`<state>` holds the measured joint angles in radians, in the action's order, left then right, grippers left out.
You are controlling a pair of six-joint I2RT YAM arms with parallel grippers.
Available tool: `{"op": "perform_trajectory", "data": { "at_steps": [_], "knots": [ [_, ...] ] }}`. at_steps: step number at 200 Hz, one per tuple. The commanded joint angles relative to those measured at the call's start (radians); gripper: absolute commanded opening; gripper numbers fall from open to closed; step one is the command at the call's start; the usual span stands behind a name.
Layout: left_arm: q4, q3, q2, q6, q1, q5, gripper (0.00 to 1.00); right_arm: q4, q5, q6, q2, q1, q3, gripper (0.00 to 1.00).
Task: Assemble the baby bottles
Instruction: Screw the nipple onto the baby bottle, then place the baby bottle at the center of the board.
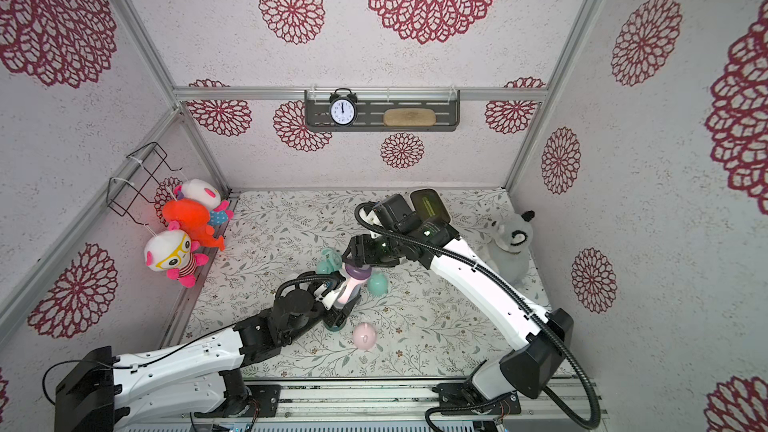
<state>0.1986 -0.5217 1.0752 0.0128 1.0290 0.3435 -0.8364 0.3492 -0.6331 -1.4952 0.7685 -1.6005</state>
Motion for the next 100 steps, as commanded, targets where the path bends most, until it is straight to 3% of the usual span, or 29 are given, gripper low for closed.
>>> {"op": "perform_trajectory", "data": {
  "at_steps": [1, 43, 65, 83, 100],
  "knots": [
    [0.136, -0.004, -0.016, 0.040, 0.011, 0.059, 0.00, -0.060, -0.029, -0.044, 0.004, 0.026, -0.068, 0.06],
    [0.112, 0.033, -0.089, 0.013, -0.050, -0.025, 0.00, -0.025, -0.158, 0.077, 0.119, 0.026, -0.049, 0.71],
    [0.110, 0.046, -0.117, 0.007, -0.076, -0.041, 0.00, 0.031, -0.196, 0.106, 0.199, 0.026, 0.021, 0.95],
    [0.126, 0.059, -0.132, 0.014, -0.078, -0.087, 0.00, 0.079, -0.193, 0.099, 0.243, 0.025, 0.075, 0.99],
    [0.171, 0.074, -0.123, 0.010, -0.077, -0.054, 0.00, 0.140, -0.183, 0.052, 0.275, 0.026, 0.120, 0.99]
  ]
}}
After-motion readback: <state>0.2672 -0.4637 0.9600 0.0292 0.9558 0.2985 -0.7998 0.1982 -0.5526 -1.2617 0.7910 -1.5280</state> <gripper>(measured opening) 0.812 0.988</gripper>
